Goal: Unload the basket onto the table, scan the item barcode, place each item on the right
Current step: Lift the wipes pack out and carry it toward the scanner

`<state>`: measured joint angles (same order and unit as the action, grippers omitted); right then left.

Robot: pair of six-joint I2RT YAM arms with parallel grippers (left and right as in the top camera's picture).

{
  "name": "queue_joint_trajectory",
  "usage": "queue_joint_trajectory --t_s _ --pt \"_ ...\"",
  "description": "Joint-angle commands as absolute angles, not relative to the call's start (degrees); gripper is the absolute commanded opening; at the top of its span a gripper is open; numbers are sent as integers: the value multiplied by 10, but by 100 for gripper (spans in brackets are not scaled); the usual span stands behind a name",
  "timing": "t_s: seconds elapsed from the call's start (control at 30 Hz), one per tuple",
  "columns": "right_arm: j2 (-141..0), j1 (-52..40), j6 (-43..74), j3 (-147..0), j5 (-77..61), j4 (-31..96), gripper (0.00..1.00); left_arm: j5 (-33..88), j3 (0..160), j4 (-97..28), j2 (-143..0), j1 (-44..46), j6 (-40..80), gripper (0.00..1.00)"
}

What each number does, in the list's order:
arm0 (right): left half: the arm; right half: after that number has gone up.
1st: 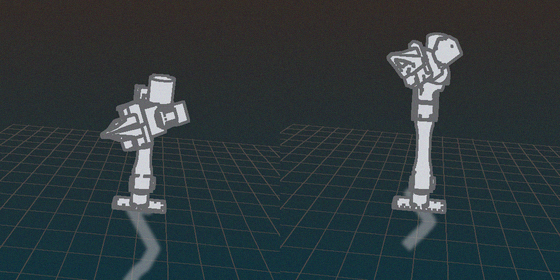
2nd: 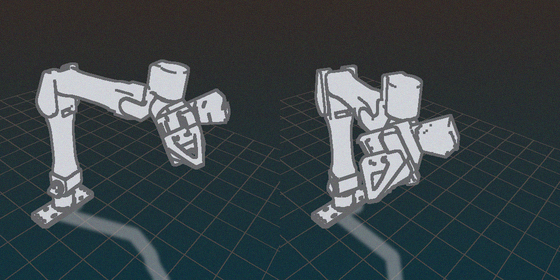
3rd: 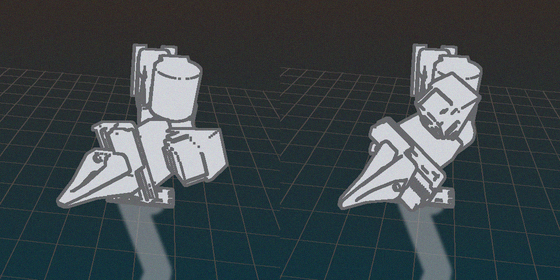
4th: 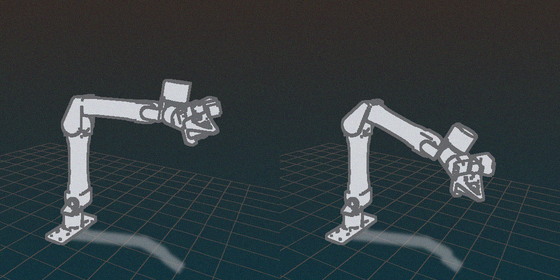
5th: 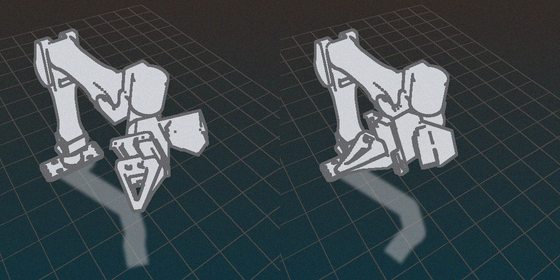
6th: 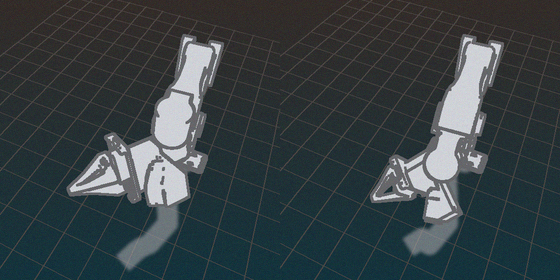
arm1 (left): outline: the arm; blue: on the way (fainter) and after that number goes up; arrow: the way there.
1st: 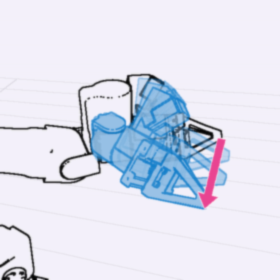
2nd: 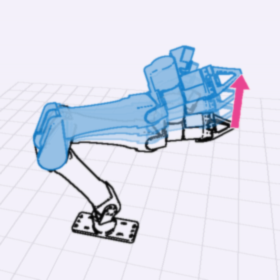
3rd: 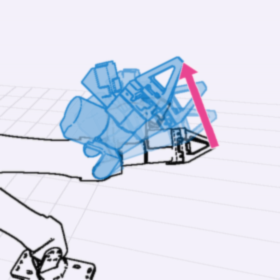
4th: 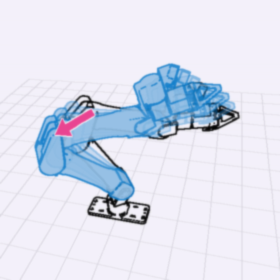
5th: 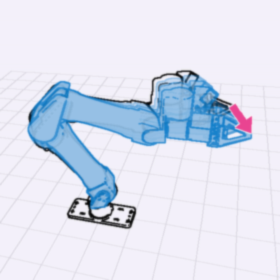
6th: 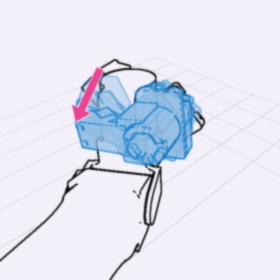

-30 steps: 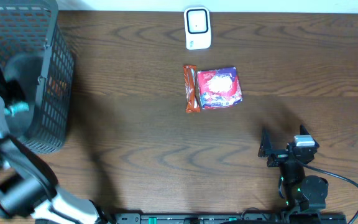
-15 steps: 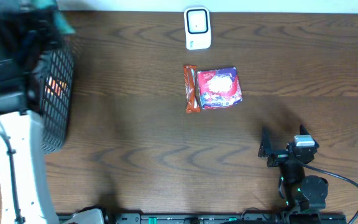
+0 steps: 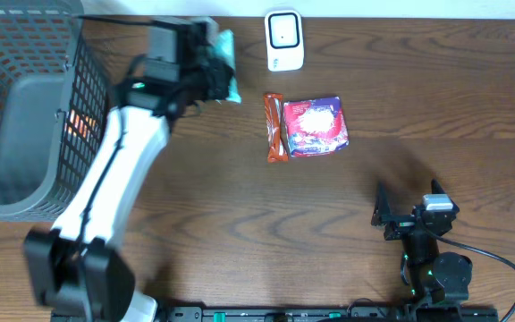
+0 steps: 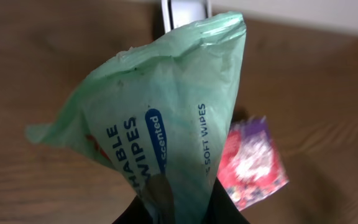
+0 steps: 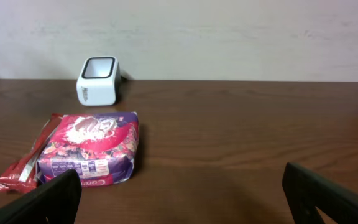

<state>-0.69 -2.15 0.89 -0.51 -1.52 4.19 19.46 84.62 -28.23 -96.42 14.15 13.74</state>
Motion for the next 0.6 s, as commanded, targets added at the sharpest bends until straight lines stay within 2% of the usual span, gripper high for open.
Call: queue_joint_trajectory --t_s 0.0,0.23,0.57 --pt "-4 -18 17 -3 -16 43 99 168 849 -282 -1015 166 143 7" --pt "-4 -18 17 -3 -16 43 99 168 849 -283 -1105 191 182 7" --pt "-4 -18 17 -3 -16 43 99 168 849 -282 -1155 213 213 7"
